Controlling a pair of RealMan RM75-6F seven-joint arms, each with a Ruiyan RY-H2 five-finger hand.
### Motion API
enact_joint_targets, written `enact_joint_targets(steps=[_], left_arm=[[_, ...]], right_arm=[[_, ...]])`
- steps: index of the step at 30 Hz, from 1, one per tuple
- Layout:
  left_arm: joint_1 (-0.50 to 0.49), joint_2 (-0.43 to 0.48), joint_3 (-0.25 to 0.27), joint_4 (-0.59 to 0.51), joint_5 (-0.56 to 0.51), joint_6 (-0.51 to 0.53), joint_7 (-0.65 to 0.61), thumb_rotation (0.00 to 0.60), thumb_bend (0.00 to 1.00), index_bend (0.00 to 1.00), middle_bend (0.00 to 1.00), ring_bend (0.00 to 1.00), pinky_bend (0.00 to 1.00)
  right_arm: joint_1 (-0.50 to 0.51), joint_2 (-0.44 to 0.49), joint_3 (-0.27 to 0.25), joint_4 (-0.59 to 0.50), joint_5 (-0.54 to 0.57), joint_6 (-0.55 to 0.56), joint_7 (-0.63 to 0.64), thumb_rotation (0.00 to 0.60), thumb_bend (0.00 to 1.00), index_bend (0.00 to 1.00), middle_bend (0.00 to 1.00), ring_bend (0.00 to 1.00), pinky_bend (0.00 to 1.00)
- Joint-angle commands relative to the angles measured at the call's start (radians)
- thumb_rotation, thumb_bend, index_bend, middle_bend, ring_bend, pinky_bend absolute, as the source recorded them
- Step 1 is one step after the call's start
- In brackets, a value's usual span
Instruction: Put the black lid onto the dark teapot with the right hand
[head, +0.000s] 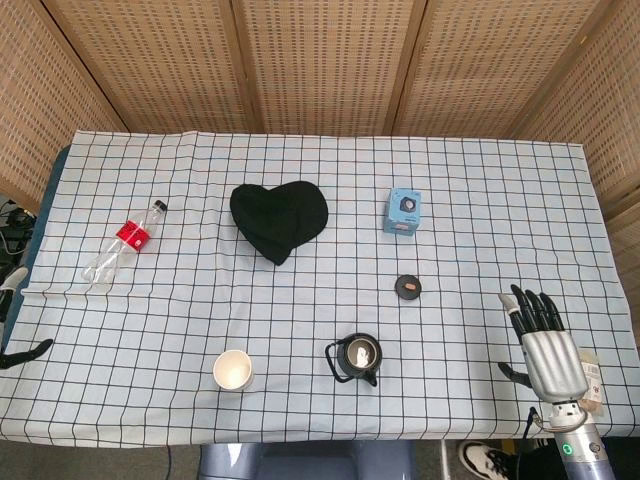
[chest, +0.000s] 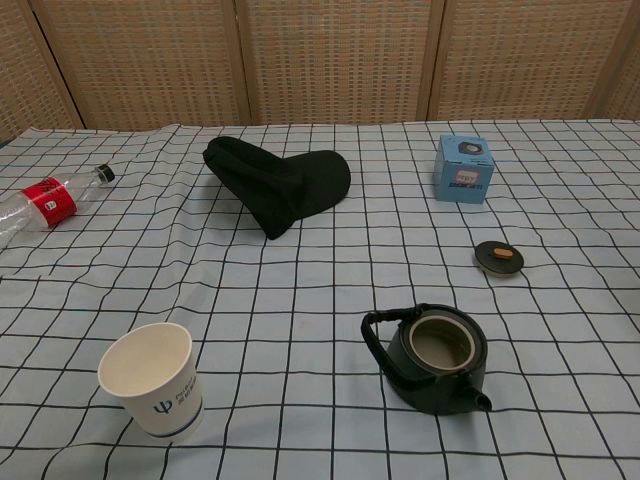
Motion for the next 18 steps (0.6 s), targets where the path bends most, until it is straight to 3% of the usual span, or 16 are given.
enact_joint_targets(steps=[1,18], left_arm=[[0.0,0.0,0.0,0.0,0.0,0.0,0.001,0.6,0.02,0.0,0.0,0.0,0.0],[0.003,0.004,-0.003,-0.002,0.002,0.008,-0.011,0.6,0.02,0.0,0.0,0.0,0.0]], right_arm=[[0.0,0.0,0.0,0.0,0.001,0.0,0.0,0.6,0.23,0.03,0.0,0.0,0.0],[0.007,0.002,-0.002,-0.009,-0.013,-0.005,0.027,0.6,0.23,0.04,0.0,0.0,0.0]])
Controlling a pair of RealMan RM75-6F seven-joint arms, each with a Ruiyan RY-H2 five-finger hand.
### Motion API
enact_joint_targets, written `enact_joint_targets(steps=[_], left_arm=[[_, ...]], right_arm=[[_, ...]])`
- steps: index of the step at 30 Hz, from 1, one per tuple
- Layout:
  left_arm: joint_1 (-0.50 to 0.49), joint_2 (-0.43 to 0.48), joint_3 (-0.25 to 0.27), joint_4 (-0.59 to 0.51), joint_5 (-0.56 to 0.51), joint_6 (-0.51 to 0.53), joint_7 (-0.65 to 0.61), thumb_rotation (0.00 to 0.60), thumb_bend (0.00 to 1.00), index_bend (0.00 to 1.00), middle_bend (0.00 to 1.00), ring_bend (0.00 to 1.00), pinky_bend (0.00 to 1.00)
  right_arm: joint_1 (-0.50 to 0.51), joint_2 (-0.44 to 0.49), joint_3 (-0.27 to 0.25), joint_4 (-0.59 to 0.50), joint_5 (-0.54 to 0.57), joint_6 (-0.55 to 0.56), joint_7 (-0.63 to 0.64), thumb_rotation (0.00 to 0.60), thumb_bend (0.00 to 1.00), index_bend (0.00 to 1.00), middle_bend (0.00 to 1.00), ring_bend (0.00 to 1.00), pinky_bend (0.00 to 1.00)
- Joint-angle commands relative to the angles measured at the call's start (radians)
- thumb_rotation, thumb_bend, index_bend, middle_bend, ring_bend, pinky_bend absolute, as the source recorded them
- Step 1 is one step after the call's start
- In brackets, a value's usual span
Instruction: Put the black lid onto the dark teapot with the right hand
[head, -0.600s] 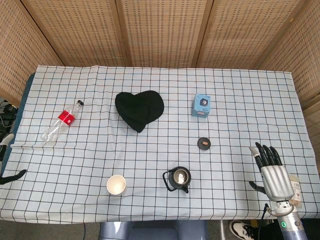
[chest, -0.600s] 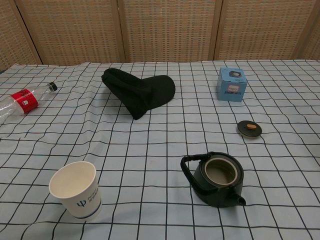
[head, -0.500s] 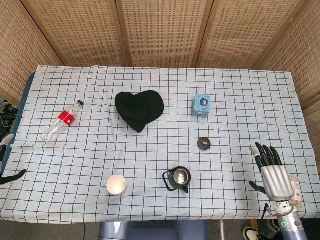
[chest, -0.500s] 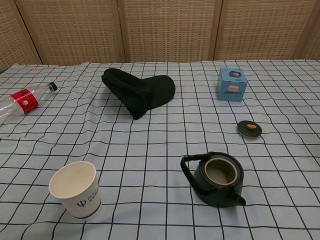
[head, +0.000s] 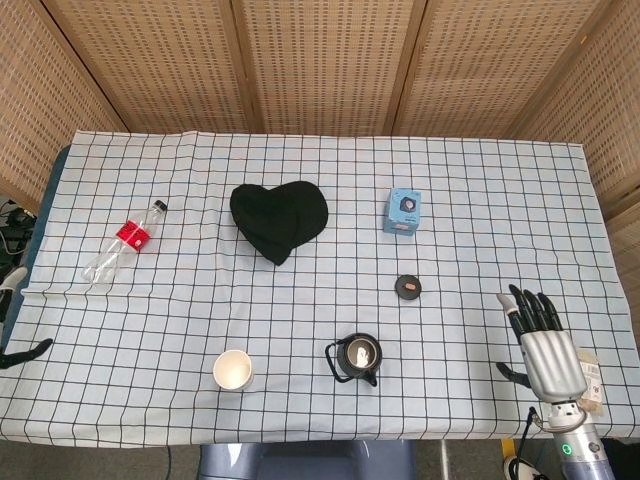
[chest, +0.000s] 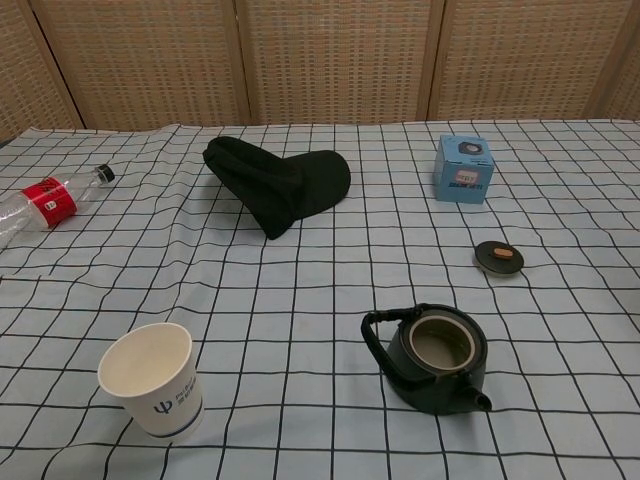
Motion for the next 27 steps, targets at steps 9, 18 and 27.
enact_joint_targets(steps=[9,18,27], left_arm=[[-0.001,0.003,-0.003,0.003,-0.005,-0.003,-0.011,0.6,0.02,0.0,0.0,0.0,0.0],[-0.001,0.004,-0.001,0.001,-0.004,-0.007,-0.014,0.6,0.02,0.0,0.0,0.0,0.0],[-0.012,0.004,-0.001,0.009,-0.013,-0.034,-0.025,0.6,0.02,0.0,0.0,0.0,0.0]], right_arm=[[0.073,-0.018,0.037,-0.025,0.026,-0.096,0.043,0.6,0.23,0.17,0.0,0.0,0.0],[0.24,-0.072,0.136,-0.048,0.202,-0.333,-0.026,0.6,0.29,0.24,0.0,0.0,0.0],[0.374,-0.143,0.201,-0.015,0.397,-0.466,-0.134,0.6,0.3,0.27,0.0,0.0,0.0]])
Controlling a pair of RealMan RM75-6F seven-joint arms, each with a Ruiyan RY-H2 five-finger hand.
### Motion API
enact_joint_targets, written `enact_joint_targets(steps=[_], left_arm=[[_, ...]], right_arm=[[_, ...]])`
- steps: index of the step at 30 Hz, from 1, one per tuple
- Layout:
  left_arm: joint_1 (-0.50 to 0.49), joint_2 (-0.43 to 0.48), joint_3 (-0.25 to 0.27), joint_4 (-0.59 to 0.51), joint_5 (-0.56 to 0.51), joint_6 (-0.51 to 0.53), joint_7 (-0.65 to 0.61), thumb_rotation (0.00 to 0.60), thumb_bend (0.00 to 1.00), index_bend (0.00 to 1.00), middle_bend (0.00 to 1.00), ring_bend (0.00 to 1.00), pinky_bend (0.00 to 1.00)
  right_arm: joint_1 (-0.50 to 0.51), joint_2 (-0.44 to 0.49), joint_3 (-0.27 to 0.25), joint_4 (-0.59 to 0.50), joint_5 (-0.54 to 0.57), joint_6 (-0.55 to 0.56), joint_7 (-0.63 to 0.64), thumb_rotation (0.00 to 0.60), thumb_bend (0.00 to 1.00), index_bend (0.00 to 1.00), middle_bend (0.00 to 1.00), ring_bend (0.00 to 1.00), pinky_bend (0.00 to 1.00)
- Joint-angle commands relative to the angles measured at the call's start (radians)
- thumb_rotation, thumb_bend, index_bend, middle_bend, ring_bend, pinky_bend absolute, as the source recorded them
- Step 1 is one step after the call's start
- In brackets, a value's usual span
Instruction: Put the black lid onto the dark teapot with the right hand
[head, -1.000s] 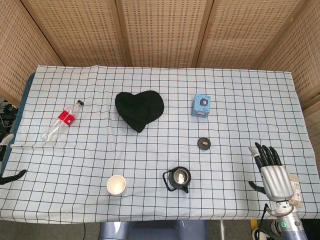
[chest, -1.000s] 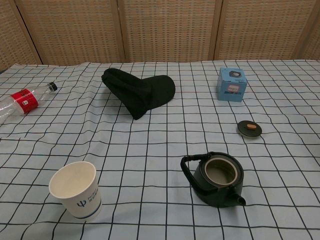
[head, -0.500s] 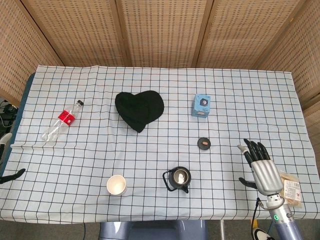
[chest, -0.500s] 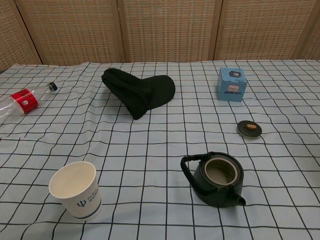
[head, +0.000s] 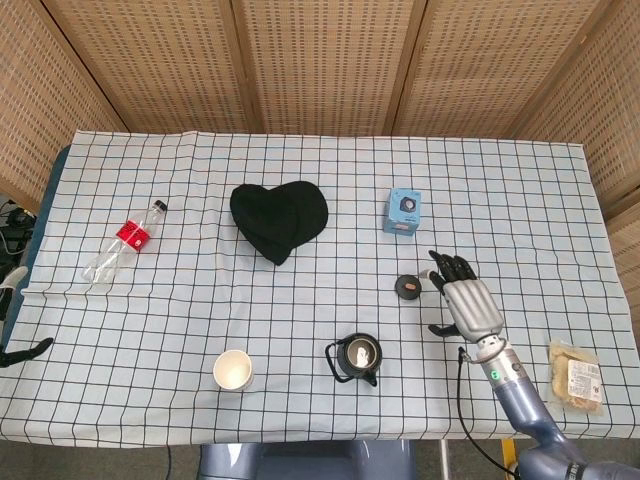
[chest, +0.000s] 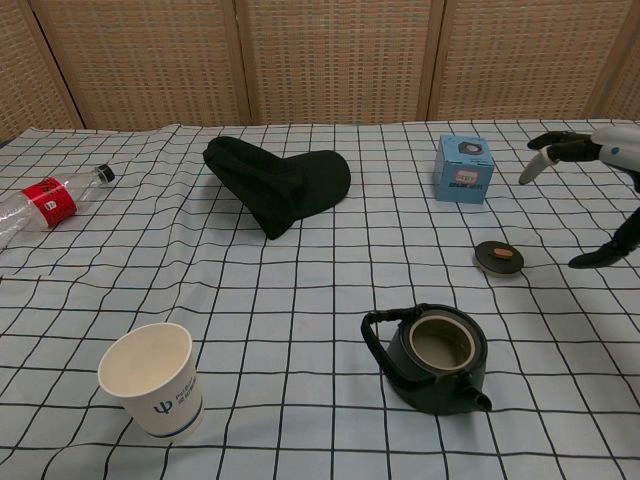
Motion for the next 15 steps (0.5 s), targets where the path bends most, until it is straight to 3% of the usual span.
enact_joint_targets(steps=[1,15], left_arm=[[-0.004,0.0,0.0,0.003,-0.004,-0.009,-0.004,0.6,0.02,0.0,0.0,0.0,0.0],[-0.019,-0.003,0.001,0.015,-0.019,-0.046,-0.011,0.6,0.02,0.0,0.0,0.0,0.0]], right_arm=[[0.065,-0.044,0.023,0.03,0.086,-0.06,-0.069,0.6,0.3,0.27,0.0,0.0,0.0],[0.183,-0.169,0.024,0.197,0.253,-0.119,-0.164,0.6,0.31,0.31,0.0,0.0,0.0]])
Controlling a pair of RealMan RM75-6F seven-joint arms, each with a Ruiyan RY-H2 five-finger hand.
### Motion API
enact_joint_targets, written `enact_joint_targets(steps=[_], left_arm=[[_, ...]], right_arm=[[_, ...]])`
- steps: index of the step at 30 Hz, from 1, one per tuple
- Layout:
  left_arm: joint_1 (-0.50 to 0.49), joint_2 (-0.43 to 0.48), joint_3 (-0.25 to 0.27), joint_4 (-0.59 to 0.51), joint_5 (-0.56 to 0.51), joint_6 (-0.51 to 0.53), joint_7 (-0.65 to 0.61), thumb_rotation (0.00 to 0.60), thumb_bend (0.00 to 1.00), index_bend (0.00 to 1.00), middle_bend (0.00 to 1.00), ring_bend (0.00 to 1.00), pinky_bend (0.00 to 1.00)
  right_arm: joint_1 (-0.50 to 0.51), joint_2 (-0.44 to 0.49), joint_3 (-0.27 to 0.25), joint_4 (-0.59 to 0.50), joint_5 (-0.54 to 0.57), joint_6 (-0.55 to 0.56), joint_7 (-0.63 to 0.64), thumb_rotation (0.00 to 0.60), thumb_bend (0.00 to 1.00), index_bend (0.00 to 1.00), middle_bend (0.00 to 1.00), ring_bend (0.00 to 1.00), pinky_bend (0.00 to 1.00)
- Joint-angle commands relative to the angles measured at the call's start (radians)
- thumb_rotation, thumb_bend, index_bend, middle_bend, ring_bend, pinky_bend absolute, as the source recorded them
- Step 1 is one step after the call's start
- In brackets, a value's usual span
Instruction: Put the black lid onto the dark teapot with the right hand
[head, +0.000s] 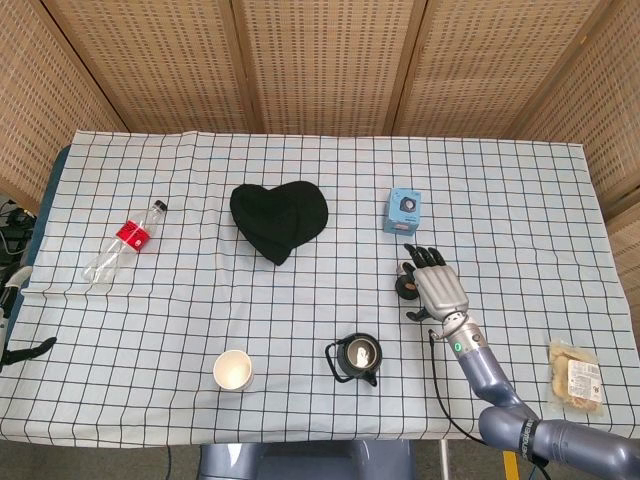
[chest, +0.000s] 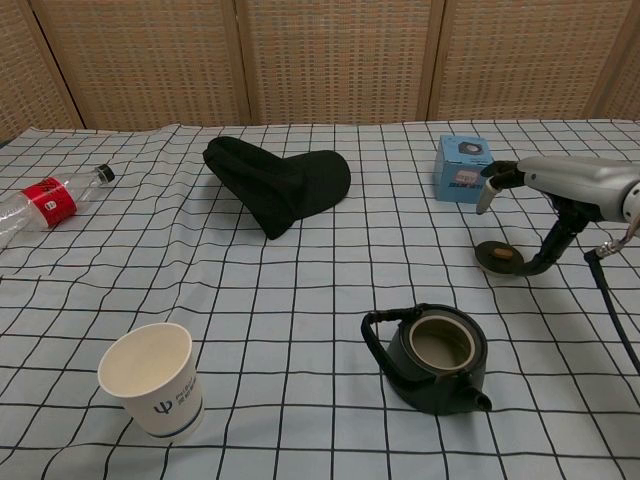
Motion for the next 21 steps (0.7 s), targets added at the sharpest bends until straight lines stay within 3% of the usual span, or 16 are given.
enact_joint_targets(steps=[1,21], left_arm=[[-0.004,-0.001,0.0,0.003,-0.004,-0.007,0.002,0.6,0.02,0.0,0.0,0.0,0.0],[-0.004,0.011,-0.002,-0.007,-0.013,-0.009,-0.004,0.6,0.02,0.0,0.0,0.0,0.0]], right_arm=[[0.022,-0.021,-0.002,0.037,0.022,-0.012,-0.01,0.6,0.31,0.3,0.0,0.0,0.0],[0.098,-0.096,-0.027,0.195,0.114,-0.064,-0.013,0.6,0.31,0.35,0.01,0.0,0.0]])
